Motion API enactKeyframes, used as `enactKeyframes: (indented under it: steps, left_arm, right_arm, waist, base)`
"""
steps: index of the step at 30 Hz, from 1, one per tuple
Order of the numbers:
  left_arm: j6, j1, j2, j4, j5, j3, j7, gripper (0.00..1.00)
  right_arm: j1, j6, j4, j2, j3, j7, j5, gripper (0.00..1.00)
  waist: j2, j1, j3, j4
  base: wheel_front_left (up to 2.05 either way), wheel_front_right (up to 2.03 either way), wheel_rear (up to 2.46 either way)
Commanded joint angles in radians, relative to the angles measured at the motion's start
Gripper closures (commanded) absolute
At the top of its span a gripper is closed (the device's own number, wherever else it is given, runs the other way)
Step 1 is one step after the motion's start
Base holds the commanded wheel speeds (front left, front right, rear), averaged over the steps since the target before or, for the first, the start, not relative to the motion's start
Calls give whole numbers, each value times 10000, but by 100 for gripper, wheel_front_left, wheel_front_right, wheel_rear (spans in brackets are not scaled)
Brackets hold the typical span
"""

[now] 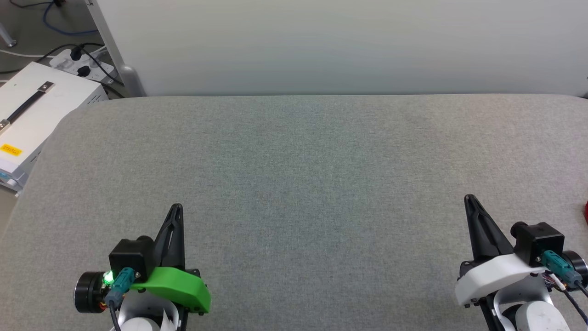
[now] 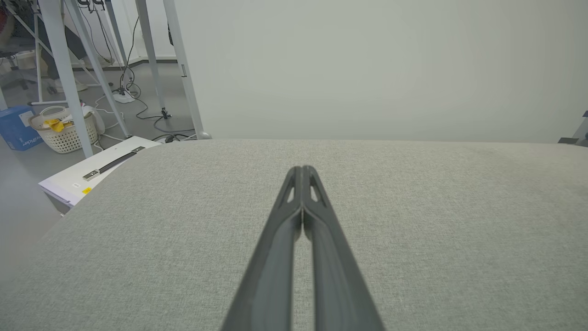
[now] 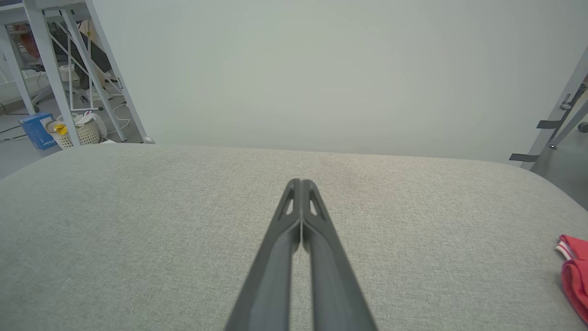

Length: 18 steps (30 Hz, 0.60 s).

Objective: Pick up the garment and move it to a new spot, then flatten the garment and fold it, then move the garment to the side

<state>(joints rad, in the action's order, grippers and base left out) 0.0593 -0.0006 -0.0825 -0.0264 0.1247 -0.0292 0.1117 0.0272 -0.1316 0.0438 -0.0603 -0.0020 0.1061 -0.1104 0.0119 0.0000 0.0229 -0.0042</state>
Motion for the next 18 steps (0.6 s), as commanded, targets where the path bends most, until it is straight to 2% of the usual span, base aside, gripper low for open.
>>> enactKeyframes:
  steps: [1,18]
  left_arm:
    - [-77,4,80,42,-138,35,-85,100]
    - [-248,5,161,115,-506,120,-428,100]
  right_arm:
    - [-116,6,-74,37,5,-81,99,100]
    - [-168,7,-195,58,10,-406,433,100]
  waist:
    - [-70,0,-6,1]
    - [-86,0,-80,15]
  base:
    - [0,0,0]
    - [0,0,0]
